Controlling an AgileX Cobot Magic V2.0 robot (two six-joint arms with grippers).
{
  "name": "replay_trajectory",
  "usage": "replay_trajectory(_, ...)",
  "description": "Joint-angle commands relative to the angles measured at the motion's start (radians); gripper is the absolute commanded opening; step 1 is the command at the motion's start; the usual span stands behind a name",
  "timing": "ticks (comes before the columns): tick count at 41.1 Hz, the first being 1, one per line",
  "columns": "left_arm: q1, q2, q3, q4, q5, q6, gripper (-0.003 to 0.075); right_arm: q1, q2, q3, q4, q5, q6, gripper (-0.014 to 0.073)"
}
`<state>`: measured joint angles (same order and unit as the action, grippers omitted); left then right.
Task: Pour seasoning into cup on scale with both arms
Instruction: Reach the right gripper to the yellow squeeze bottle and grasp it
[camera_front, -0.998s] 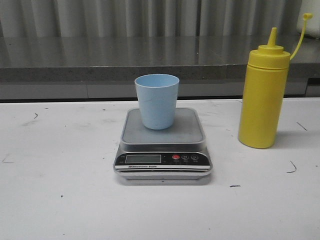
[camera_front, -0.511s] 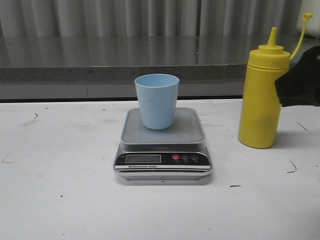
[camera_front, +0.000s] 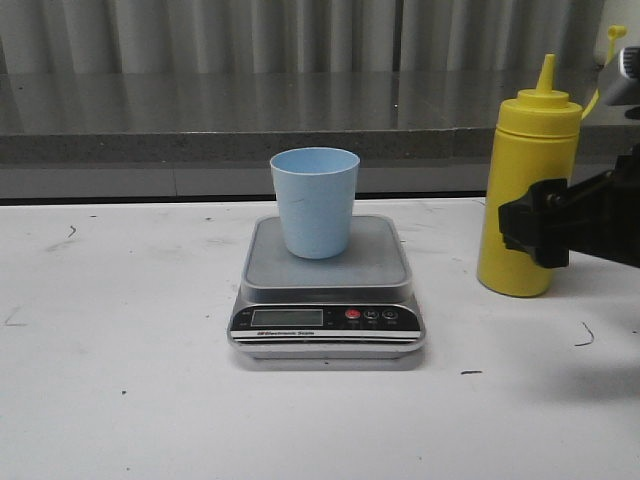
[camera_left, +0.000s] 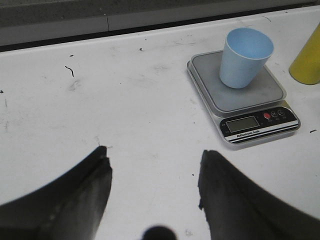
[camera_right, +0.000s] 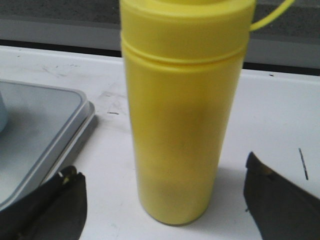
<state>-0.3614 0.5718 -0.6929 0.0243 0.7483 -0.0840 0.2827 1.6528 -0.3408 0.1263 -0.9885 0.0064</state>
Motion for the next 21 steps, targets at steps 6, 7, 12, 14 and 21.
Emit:
replay_trajectory(6,-0.001,0.001,-0.027,-0.007,-0.067,-0.004,0.0385,-0.001,0.101,-0.079,0.013,-0.193,-0.006,0.0653)
replay_trajectory(7,-0.001,0.001,-0.027,-0.007,-0.067,-0.004,0.0385,-0.001,0.113,-0.088,0.013,-0.193,-0.006,0.0653)
replay_trajectory(12,-0.001,0.001,-0.027,-0.007,-0.067,-0.004,0.0385,-0.001,0.168,-0.139,0.038,-0.196,-0.006,0.0653)
replay_trajectory(14,-0.001,0.001,-0.027,-0.007,-0.067,-0.004,0.0385,-0.001,0.19,-0.164,0.063,-0.197,-0.006,0.0653)
replay_trajectory(21,-0.001,0.001,-0.027,-0.007,-0.067,-0.004,0.0385,-0.001,0.25,-0.237,0.089,-0.195,-0.006,0.0653)
